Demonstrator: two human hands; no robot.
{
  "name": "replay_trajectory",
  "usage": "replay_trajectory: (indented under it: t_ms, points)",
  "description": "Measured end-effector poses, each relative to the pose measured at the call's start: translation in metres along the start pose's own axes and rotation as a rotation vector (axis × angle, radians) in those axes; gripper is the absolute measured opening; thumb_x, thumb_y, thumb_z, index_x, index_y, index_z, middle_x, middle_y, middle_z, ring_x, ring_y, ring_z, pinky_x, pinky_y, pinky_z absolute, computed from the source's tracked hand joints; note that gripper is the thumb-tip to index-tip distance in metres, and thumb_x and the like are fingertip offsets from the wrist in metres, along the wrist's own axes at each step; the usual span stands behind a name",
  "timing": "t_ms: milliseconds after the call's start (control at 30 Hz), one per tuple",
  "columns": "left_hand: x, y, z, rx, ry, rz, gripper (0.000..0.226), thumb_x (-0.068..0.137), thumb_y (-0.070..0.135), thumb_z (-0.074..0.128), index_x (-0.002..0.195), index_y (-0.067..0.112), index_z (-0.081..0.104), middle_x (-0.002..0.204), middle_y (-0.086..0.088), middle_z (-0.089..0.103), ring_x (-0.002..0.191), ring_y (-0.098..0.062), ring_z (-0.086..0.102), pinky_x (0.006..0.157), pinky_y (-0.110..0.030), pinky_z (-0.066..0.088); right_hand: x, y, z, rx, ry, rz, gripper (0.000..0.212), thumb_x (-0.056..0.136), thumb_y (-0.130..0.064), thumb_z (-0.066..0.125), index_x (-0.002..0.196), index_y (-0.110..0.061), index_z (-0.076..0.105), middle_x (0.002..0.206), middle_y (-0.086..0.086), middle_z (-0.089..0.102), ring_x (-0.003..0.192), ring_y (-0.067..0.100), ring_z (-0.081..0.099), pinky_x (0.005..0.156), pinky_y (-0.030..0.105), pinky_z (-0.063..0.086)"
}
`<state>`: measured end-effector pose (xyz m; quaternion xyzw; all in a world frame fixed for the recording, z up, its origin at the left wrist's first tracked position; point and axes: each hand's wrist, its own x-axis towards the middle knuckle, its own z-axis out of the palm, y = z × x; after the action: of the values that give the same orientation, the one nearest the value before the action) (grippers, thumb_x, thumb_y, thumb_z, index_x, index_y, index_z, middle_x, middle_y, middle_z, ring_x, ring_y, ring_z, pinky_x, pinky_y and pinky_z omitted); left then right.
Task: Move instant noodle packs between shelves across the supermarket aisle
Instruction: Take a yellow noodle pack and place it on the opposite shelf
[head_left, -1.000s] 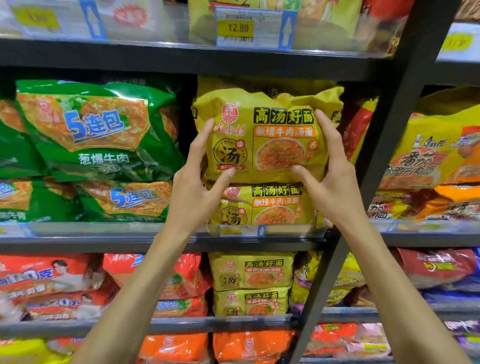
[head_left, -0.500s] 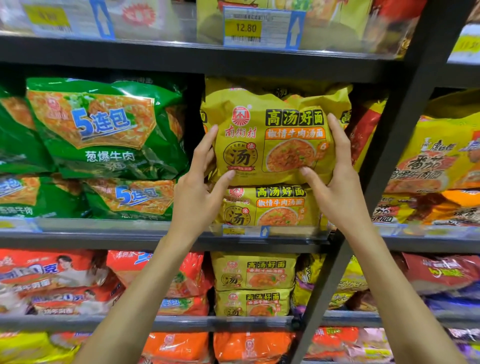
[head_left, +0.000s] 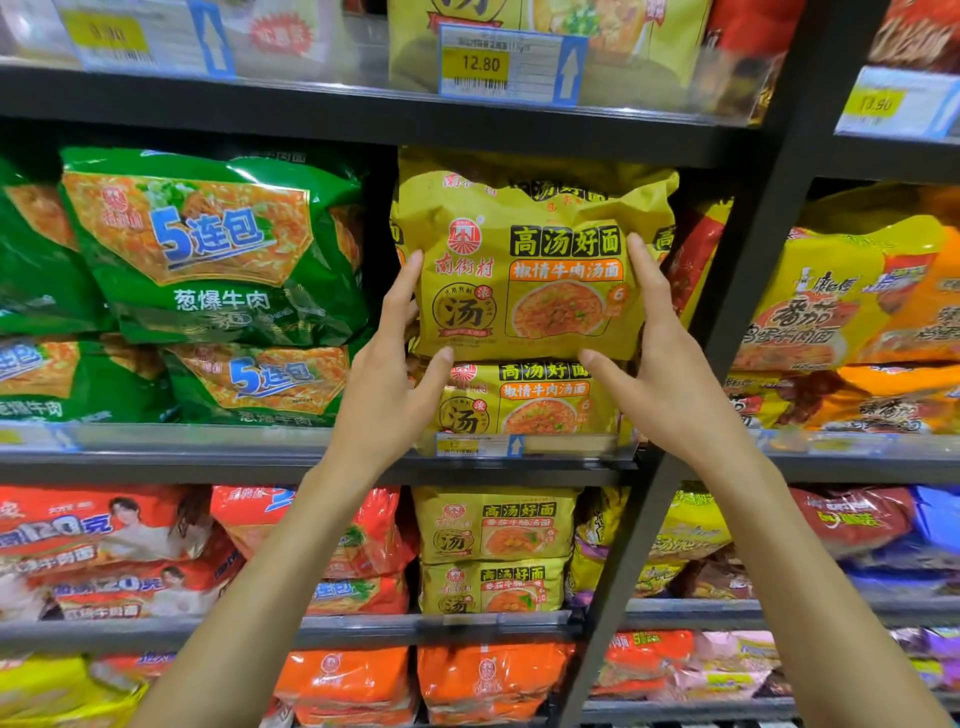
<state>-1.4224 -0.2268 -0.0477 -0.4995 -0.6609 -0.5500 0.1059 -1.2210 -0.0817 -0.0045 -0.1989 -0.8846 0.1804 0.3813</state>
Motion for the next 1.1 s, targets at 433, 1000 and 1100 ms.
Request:
replay_trajectory:
  t_ms: [433,1000,1100]
  points:
    - [-0.024,0.005,-0.018,0.055,-0.092,0.016,0.079,0.102,0.027,0.059,0.161,0.042,0.009,0.163,0.009,0.033,0.149,-0.011,0.035,0.115,-0.044,0.042,-0.025,-0.014,-0.012,-0.21,0.029,0.078,0.086,0.097,-0.033,0.064,0.16,-0.04,0.006,0.158,-0.003,0.035,0.118,0.023,0.058,0.093,0.04,0.05]
    - [-0.052,0.039,-0.058,0.741,-0.485,0.03,0.057,0.103,0.05,0.046,0.156,0.032,0.034,0.159,-0.006,0.038,0.151,-0.032,0.029,0.116,-0.048,0.033,-0.06,-0.064,-0.027,-0.753,-0.392,0.129,0.066,0.099,-0.047,0.052,0.157,-0.03,0.025,0.16,0.004,0.03,0.147,0.027,0.028,0.111,0.043,0.038]
    - [-0.061,0.05,-0.069,0.837,-0.489,0.001,0.059,0.102,0.051,0.045,0.156,0.032,0.033,0.16,-0.008,0.036,0.152,-0.035,0.026,0.118,-0.05,0.029,-0.065,-0.075,-0.027,-0.76,-0.531,0.168,0.072,0.098,-0.052,0.052,0.158,-0.032,0.017,0.164,0.006,0.022,0.15,0.029,0.022,0.114,0.047,0.036]
